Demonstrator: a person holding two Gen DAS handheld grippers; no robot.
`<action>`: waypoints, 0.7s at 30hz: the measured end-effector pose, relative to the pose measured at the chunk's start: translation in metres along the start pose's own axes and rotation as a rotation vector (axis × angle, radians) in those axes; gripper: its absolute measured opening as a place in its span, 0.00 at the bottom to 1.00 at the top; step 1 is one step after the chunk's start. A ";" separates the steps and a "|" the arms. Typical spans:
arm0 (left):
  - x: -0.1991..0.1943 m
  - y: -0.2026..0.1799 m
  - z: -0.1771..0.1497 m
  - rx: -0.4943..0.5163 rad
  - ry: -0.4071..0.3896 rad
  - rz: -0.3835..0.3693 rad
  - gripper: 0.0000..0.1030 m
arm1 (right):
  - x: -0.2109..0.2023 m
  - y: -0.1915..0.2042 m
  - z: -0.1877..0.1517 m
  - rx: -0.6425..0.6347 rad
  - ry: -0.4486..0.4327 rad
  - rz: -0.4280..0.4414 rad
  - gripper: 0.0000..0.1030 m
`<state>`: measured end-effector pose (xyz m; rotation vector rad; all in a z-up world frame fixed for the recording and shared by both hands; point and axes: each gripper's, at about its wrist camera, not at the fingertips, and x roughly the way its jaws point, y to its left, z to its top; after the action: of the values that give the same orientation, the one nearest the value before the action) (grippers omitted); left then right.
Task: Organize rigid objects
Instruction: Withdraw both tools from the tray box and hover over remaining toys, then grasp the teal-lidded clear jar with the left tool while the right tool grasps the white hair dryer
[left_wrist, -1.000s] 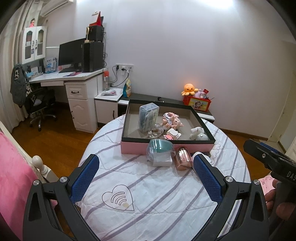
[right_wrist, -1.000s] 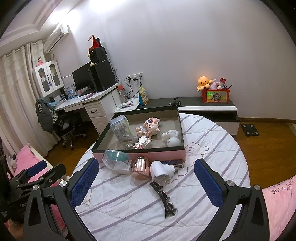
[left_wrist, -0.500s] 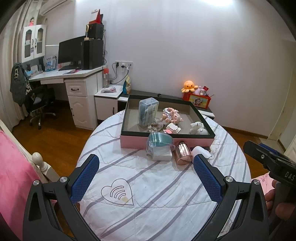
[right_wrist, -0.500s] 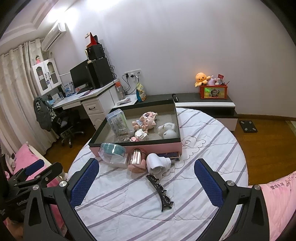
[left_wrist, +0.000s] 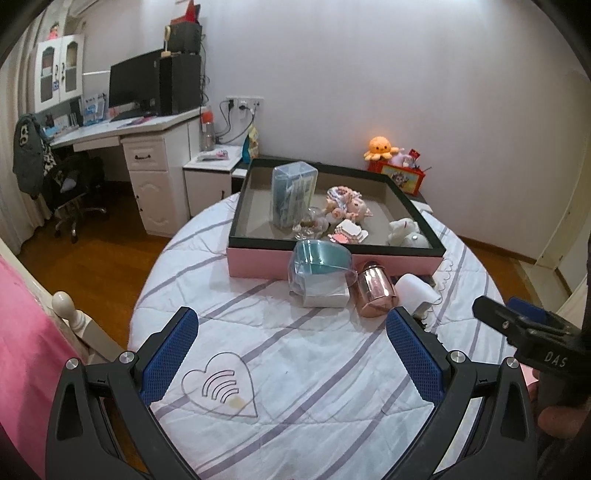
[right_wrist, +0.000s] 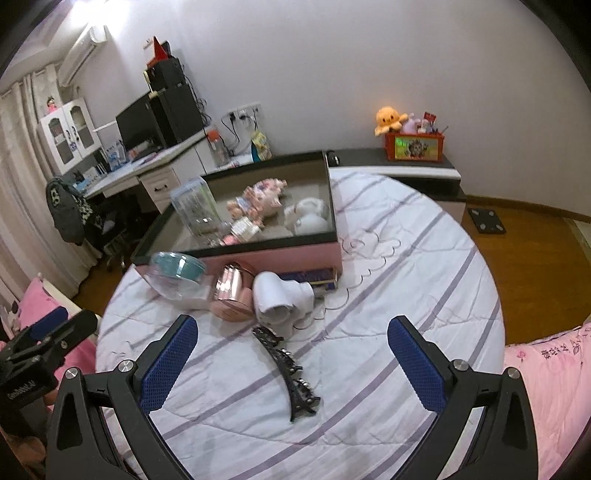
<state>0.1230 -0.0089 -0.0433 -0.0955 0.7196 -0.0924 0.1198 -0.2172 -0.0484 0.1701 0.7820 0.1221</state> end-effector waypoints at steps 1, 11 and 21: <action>0.005 -0.001 0.001 0.002 0.007 -0.001 1.00 | 0.004 -0.001 0.000 0.002 0.009 0.000 1.00; 0.060 -0.015 0.013 0.030 0.070 -0.016 1.00 | 0.048 -0.003 0.000 -0.006 0.097 0.014 1.00; 0.106 -0.017 0.021 0.027 0.124 -0.011 1.00 | 0.084 -0.003 0.007 -0.039 0.146 0.020 1.00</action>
<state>0.2156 -0.0371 -0.0950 -0.0687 0.8412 -0.1187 0.1836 -0.2062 -0.1023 0.1330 0.9229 0.1700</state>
